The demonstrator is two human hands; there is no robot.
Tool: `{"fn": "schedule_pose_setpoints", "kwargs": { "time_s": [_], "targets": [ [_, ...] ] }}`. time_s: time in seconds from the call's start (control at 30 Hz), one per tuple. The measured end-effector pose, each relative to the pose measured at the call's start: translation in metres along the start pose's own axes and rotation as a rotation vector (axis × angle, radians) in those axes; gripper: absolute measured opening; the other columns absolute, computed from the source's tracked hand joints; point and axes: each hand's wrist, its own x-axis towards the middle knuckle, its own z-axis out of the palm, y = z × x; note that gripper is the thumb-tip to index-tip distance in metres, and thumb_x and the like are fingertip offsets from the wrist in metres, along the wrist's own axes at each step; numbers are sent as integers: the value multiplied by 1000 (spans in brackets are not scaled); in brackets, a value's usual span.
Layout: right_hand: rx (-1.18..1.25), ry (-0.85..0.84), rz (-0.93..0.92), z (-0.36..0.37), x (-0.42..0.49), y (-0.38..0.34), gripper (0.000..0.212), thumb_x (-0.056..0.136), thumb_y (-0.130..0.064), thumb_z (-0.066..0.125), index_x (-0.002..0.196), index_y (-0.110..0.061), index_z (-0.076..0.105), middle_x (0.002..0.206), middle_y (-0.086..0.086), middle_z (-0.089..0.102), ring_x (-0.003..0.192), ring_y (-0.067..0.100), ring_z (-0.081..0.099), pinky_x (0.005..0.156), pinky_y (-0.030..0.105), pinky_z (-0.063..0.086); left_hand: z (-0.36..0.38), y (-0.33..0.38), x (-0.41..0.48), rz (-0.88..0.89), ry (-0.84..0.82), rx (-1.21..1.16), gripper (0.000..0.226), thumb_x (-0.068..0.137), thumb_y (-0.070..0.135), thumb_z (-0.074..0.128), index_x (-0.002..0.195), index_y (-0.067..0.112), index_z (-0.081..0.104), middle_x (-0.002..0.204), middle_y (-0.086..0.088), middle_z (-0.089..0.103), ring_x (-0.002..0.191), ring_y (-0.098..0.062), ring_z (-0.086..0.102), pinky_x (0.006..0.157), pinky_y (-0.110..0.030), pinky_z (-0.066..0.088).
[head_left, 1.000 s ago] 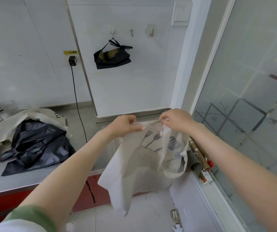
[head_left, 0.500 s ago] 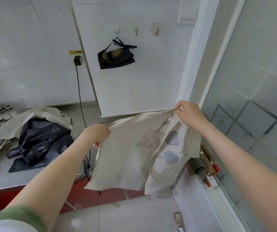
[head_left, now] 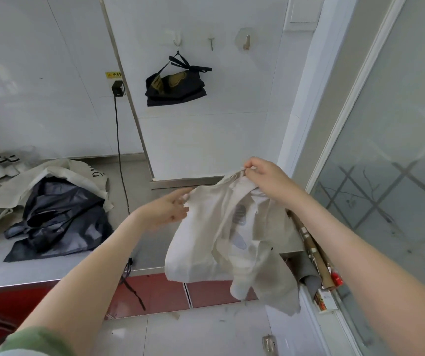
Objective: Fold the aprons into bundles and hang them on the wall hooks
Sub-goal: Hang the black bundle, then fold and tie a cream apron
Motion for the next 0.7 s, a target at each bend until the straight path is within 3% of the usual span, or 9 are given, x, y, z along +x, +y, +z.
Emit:
{"fn": "schedule_pose_setpoints", "kwargs": {
  "time_s": [0.13,0.27,0.33,0.4,0.43,0.5,0.57,0.63,0.7],
  "targets": [
    [293,-15,13,1,12,-10,19,93,-7,45,84,-19,57,74,2,47,66,12,43,54,19,37,18,-24,24,2,94,59,58,75,5,67,122,35,51,124,7,54,127,-12,46,98,-24,41],
    [412,-30,59,1,35,-1,19,89,-2,43,83,-14,56,75,8,42,64,18,39,50,23,30,16,-23,51,62,133,14,11,94,22,60,105,19,62,100,7,65,96,-4,60,74,-13,44],
    [343,-31,107,0,50,6,17,88,-4,45,77,-15,51,67,4,40,59,14,37,49,24,28,9,-11,61,136,125,-50,17,97,31,55,93,14,58,86,5,60,80,-7,58,69,-17,44],
    [72,-53,176,1,62,13,6,89,-19,57,92,-17,52,77,-2,50,69,14,47,57,26,34,-1,4,69,211,113,-51,32,92,39,54,86,7,50,81,-3,49,77,-16,48,69,-30,38],
    [-85,-92,210,3,68,17,32,86,-32,64,112,-21,49,94,-2,53,82,15,53,67,26,39,-5,13,74,245,116,-8,34,94,38,52,84,5,47,80,-5,45,76,-15,45,68,-32,34],
    [-308,-165,164,10,77,23,93,74,-48,76,144,-34,17,126,1,41,112,17,49,89,27,37,-6,32,84,326,138,221,31,100,28,46,74,11,42,71,2,40,68,-9,39,64,-28,29],
    [-367,-218,75,25,87,20,117,67,-47,82,148,-42,-2,134,-2,31,123,11,39,96,26,32,-1,56,94,423,93,418,32,102,22,43,71,16,42,64,12,38,60,-3,35,60,-22,28],
    [-365,-271,22,38,95,17,97,71,-41,80,148,-37,21,129,-6,43,122,9,43,96,24,36,4,76,99,475,18,462,27,101,19,45,77,9,51,65,12,43,62,-3,38,62,-20,30],
    [-331,-252,37,43,104,15,47,78,-34,74,121,-29,56,112,-7,61,108,12,56,86,24,42,2,87,100,502,-29,452,24,100,21,49,84,4,57,71,4,49,68,-6,43,67,-22,33]
  ]
}}
